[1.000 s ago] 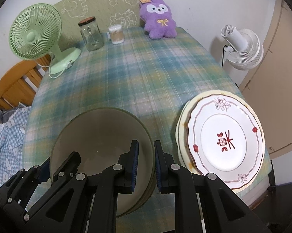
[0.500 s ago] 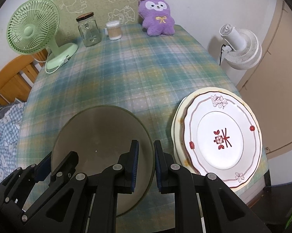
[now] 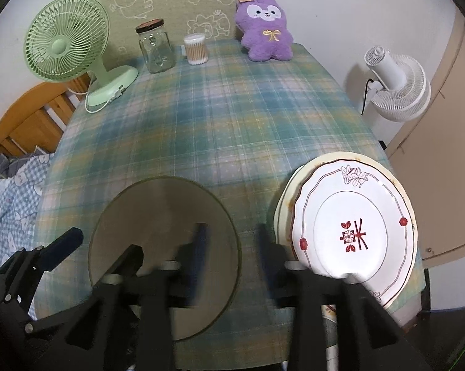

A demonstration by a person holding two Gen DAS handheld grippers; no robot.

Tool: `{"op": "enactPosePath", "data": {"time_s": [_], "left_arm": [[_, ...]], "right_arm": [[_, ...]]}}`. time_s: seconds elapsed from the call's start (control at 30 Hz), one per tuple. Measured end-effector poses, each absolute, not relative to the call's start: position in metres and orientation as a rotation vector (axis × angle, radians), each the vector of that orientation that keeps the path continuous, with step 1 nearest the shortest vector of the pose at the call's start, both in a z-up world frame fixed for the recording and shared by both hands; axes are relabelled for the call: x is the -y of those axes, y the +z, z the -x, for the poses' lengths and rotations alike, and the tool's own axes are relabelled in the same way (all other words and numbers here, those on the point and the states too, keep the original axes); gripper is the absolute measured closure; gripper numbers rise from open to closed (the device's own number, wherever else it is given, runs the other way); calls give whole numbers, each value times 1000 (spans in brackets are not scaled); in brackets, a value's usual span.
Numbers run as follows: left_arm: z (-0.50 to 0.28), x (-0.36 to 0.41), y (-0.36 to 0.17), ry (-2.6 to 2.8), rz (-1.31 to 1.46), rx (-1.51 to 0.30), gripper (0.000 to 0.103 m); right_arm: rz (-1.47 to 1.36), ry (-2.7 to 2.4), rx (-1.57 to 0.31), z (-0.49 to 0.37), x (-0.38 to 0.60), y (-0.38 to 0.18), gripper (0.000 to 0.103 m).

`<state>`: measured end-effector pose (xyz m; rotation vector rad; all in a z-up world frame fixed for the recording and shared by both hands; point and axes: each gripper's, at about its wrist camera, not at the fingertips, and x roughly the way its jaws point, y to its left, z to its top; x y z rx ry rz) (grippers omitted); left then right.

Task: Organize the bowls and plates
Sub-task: 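Lift the green-rimmed bowl with both grippers and carry it toward the plate stack, then tilt the bowl with both grippers and carry it over the plate stack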

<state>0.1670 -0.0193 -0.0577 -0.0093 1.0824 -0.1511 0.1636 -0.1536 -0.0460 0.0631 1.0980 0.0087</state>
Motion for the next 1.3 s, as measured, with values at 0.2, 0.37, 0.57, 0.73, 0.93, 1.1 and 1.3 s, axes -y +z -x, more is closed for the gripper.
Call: {"op": "enactPosePath", "data": {"time_s": [0.2, 0.37, 0.57, 0.73, 0.93, 1.1, 1.3], "left_arm": [[-174, 16, -69, -138, 26, -1110, 27], [-178, 17, -79, -132, 32, -1129, 27], [-181, 20, -90, -112, 50, -1149, 28], [-185, 25, -98, -114, 41, -1174, 31], [-188, 28, -102, -123, 34, -1193, 41], [-187, 32, -100, -145, 21, -1193, 50], [-189, 34, -100, -159, 19, -1208, 55]], "right_arm": [[-110, 37, -1121, -171, 160, -55, 37], [-120, 62, -1156, -178, 161, -68, 37], [-127, 84, -1183, -187, 160, -83, 37], [-154, 89, -1217, -192, 162, -94, 42], [-150, 130, -1233, -195, 157, -100, 52], [-150, 154, -1246, -197, 151, -102, 58], [-141, 157, -1258, -198, 149, -100, 61]]}}
